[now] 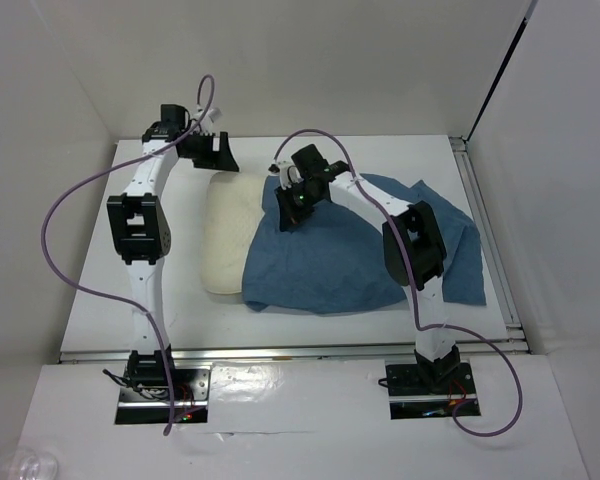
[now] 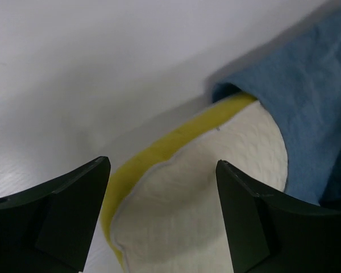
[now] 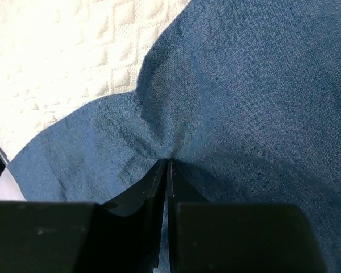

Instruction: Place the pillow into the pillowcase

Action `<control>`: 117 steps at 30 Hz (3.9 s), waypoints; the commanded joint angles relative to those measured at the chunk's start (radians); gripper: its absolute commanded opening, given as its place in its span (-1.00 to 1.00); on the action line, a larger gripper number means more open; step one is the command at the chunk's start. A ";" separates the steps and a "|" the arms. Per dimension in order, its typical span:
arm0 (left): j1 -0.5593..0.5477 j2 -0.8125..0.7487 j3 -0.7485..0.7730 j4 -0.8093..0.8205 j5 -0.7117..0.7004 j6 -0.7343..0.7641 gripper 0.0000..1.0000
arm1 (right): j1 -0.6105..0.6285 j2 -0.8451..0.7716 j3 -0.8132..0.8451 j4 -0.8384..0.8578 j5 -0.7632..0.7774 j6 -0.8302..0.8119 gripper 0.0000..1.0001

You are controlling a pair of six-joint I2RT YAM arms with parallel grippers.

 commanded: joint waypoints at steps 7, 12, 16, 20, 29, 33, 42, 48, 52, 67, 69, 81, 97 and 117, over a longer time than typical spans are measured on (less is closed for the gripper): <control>-0.005 0.057 -0.107 -0.389 0.304 0.363 0.78 | 0.008 -0.027 0.018 -0.051 0.010 -0.019 -0.77; 0.004 0.099 -0.083 -0.553 0.327 0.524 0.68 | 0.008 -0.027 0.018 -0.051 0.030 -0.019 -0.77; 0.004 0.162 -0.045 -0.699 0.373 0.604 -0.38 | 0.008 -0.016 0.029 -0.051 0.039 -0.019 -0.77; 0.014 0.026 -0.191 -0.651 0.403 0.651 -1.00 | 0.017 -0.007 0.056 -0.051 0.058 0.004 -0.61; 0.025 -0.468 -0.544 -0.131 0.101 0.481 -1.00 | -0.015 0.013 0.289 -0.008 -0.080 0.120 0.06; 0.025 -0.613 -0.619 -0.012 0.019 0.470 -1.00 | -0.041 0.065 0.485 0.005 -0.096 0.197 0.18; -0.045 -0.834 -0.753 0.089 -0.034 0.515 -1.00 | -0.041 0.140 0.575 0.012 0.005 0.254 0.26; -0.140 -1.013 -0.856 0.155 -0.115 0.578 -1.00 | -0.041 0.192 0.593 0.012 0.059 0.254 0.26; -0.211 -1.071 -0.891 0.155 -0.156 0.592 -1.00 | -0.041 0.212 0.602 0.012 0.069 0.280 0.28; -0.266 -1.099 -0.967 0.233 -0.251 0.587 -1.00 | -0.050 0.146 0.561 0.021 -0.171 0.279 0.05; -0.275 -1.099 -0.990 0.265 -0.290 0.587 -1.00 | -0.081 0.134 0.561 0.021 -0.157 0.294 0.17; -0.294 -1.118 -1.113 0.373 -0.386 0.610 -1.00 | -0.119 0.022 0.487 -0.001 -0.214 0.380 0.23; -0.303 -1.087 -1.050 0.364 -0.396 0.592 -1.00 | -0.067 0.082 0.480 -0.093 -0.198 0.352 0.17; -0.332 -1.115 -1.032 0.345 -0.433 0.572 -1.00 | -0.038 0.125 0.480 -0.093 -0.208 0.303 -0.79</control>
